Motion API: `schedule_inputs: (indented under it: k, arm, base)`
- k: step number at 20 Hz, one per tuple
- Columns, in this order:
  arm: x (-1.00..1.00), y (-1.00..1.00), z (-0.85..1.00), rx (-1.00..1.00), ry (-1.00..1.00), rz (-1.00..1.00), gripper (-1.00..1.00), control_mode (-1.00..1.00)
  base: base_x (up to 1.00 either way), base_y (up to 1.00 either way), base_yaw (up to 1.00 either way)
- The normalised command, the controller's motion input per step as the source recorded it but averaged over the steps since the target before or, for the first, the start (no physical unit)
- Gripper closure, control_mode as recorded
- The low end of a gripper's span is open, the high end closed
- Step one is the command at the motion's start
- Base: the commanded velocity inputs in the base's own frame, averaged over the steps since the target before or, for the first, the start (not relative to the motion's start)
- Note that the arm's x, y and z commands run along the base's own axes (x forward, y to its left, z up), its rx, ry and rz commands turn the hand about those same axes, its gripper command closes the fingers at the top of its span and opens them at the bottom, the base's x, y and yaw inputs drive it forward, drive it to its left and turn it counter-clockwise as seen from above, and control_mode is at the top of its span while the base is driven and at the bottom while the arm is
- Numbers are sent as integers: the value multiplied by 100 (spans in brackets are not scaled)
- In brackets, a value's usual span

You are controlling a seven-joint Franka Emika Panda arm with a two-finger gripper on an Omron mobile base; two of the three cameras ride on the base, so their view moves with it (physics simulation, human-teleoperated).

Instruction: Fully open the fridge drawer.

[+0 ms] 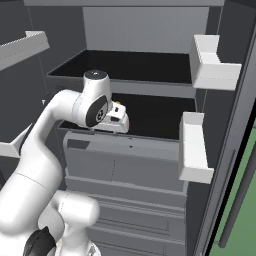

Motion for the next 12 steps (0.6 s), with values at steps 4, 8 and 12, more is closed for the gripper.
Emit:
schedule_inputs:
  k: [4,8,12]
  arm:
    - [0,0,0,0,0,0,-100,-100]
    - [0,0,0,0,0,0,-100,-100]
    - [-3,0,-1,-1,0,0,-100,100]
  base:
    - [0,0,0]
    - [0,0,0]
    - [-14,-10,0]
